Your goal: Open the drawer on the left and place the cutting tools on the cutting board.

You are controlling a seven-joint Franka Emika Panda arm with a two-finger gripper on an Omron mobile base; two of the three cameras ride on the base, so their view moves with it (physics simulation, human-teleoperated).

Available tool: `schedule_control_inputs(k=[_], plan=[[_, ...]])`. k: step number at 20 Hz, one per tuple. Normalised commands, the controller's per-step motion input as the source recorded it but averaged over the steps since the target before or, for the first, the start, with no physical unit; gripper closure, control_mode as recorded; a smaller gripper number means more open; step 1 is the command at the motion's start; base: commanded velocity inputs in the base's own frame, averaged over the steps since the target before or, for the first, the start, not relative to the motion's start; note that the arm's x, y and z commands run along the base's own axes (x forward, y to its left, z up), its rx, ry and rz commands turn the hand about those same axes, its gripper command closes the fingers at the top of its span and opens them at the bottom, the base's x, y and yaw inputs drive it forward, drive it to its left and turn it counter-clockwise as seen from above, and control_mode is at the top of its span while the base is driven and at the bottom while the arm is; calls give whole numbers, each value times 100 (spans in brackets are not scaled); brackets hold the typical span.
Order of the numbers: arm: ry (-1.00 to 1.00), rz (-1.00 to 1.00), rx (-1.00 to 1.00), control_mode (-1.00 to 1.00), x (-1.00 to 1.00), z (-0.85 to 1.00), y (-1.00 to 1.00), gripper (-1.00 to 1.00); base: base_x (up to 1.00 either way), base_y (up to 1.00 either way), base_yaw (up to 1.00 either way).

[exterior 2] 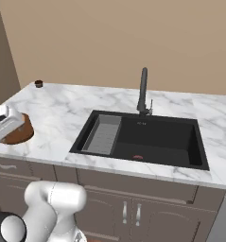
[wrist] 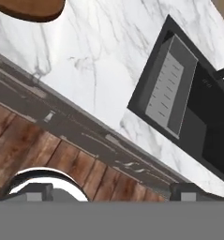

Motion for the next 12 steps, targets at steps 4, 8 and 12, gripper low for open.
schedule_control_inputs(k=[4, 8, 12], plan=[[1, 4, -30, -100, 3, -91, 65, -100, 0, 0, 0], [4, 3, -36, -100, 11, -93, 79, -100, 0, 0, 0], [0, 3, -38, -100, 4, -81, 80, -100, 0, 0, 0]])
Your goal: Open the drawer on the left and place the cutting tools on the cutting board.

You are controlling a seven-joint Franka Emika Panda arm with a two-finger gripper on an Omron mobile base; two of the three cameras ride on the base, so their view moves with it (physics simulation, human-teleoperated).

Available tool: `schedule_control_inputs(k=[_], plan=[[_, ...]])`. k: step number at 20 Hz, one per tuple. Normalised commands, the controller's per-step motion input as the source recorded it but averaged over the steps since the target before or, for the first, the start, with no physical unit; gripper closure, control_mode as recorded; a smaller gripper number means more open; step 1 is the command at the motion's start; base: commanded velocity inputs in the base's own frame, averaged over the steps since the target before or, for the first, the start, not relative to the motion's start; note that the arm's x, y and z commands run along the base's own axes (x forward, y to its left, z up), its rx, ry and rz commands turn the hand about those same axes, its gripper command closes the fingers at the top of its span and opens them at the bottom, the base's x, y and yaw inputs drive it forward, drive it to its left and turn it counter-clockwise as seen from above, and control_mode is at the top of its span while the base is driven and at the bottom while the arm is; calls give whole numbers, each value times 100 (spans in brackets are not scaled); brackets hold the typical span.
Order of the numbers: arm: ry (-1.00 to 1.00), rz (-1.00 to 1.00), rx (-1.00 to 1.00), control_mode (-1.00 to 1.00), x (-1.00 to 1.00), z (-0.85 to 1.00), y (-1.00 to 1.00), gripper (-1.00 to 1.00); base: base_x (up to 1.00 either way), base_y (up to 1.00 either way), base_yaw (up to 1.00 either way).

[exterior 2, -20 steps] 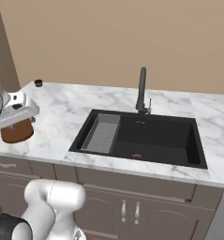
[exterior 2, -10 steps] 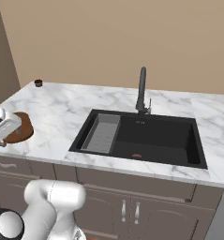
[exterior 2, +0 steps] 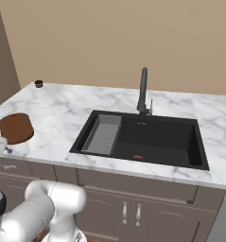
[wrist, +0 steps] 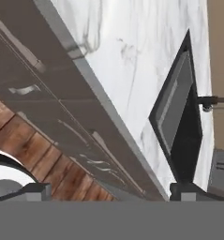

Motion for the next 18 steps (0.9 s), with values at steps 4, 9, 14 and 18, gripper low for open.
schedule_control_inputs(k=[4, 9, 14, 18], plan=[[0, 3, -36, -100, 7, -77, 79, -100, 0, 0, 0], [-1, 3, -30, -100, 1, -69, 67, -100, 0, 0, 0], [-14, 6, -18, -100, 0, -44, 54, -100, 0, 0, 0], [-25, 11, -9, -100, 13, -44, 48, -100, 0, 0, 0]])
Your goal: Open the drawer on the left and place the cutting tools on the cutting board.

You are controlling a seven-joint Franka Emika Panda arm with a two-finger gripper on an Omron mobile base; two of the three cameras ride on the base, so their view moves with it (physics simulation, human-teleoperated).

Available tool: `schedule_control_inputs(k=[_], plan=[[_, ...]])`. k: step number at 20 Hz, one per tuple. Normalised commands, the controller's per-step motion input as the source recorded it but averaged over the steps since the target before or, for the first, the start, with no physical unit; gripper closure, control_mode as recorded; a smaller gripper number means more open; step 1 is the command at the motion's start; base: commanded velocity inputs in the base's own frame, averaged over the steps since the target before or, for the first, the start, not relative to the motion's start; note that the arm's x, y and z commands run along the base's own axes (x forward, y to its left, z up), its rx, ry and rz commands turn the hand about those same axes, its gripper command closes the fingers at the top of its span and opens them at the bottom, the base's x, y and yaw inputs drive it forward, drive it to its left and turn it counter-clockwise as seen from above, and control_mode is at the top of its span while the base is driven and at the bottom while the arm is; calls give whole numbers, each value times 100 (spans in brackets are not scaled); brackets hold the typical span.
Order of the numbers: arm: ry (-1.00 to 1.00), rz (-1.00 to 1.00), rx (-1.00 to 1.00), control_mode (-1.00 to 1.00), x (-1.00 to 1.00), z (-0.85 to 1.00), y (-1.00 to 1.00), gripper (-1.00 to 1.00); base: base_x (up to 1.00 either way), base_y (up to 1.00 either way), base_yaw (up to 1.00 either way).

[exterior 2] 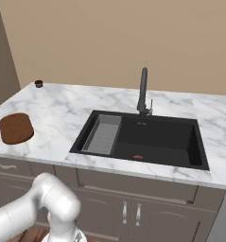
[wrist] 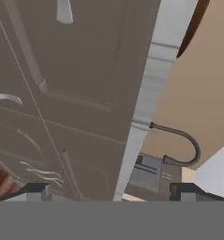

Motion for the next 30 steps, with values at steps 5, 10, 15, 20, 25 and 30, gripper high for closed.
schedule_control_inputs(k=[5, 10, 15, 20, 25, 30], plan=[[-23, 11, -4, -100, 45, -38, 32, -100, 0, 0, 0], [-14, 6, -1, -100, 56, -29, 16, -100, 0, 0, 0], [-9, 7, 0, -100, 49, -29, 16, -100, 0, 0, 0], [-3, 7, 0, -100, 44, -37, 26, -100, 0, 0, 0], [-1, 9, -2, -100, 41, -43, 29, -100, 0, 0, 0], [-3, 10, -3, -100, 28, -48, 35, -100, 0, 0, 0]])
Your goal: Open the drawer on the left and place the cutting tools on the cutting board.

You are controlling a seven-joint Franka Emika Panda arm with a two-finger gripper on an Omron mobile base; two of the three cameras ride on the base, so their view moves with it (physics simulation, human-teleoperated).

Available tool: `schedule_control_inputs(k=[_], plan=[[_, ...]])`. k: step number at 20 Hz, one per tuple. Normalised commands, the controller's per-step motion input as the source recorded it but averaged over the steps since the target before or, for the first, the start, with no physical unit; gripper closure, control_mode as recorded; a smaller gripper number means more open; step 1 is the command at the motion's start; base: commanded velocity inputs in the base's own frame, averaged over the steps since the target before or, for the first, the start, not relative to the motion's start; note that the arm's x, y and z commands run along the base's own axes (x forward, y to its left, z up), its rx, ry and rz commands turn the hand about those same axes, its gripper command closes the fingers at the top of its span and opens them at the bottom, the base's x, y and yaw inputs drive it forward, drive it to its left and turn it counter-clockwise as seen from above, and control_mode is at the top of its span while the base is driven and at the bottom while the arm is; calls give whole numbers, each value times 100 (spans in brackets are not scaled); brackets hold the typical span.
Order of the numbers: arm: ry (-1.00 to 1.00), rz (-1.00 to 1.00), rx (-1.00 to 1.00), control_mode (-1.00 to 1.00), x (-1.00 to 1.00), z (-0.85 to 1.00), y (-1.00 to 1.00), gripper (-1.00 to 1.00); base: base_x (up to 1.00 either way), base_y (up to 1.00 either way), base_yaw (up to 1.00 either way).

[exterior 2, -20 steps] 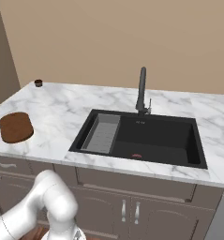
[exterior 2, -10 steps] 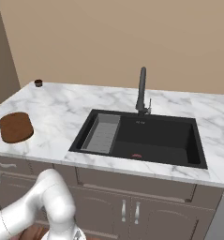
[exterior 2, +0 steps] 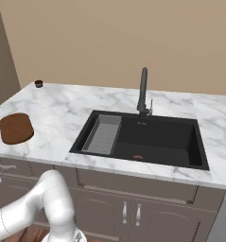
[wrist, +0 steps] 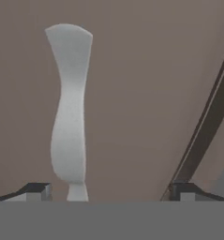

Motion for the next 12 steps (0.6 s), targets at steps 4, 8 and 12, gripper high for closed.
schedule_control_inputs(k=[4, 8, 12], plan=[[-5, 10, -4, -100, 12, -51, 37, -100, 0, 0, 0], [-5, 9, -4, -100, 5, -53, 37, -100, 0, 0, 0], [-8, 7, -3, -100, 6, -44, 21, -100, 0, 0, 0]])
